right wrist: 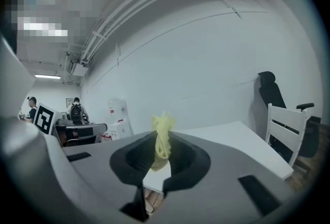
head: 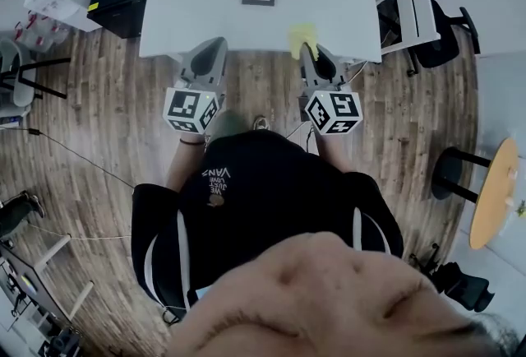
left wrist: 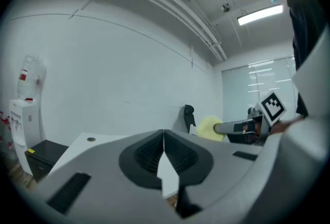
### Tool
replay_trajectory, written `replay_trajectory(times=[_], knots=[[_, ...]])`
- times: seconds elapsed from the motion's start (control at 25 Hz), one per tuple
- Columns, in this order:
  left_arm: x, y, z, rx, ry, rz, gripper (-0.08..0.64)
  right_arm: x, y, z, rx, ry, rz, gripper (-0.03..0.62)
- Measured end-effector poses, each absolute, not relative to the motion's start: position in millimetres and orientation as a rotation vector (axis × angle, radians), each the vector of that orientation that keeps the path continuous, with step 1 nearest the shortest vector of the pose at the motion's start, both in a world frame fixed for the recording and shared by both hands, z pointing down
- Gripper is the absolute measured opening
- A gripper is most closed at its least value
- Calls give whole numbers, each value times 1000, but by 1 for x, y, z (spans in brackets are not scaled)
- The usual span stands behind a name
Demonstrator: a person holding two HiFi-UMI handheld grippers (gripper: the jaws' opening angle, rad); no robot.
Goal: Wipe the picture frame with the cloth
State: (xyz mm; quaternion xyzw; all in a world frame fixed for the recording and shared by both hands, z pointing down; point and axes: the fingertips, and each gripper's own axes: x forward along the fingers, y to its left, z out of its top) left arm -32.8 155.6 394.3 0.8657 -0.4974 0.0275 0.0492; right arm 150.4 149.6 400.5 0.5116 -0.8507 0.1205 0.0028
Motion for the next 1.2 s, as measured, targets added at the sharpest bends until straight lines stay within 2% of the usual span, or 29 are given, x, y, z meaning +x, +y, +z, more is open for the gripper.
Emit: replay_trajectory(times=[0.32, 1.2], knots=[[-35, 141, 403, 2615, -1524, 92, 17, 141, 131, 409, 1562, -2682, 405, 48], [-82, 13, 410, 2726, -1265, 124, 17, 84, 23, 405, 1781, -2570, 398, 48]])
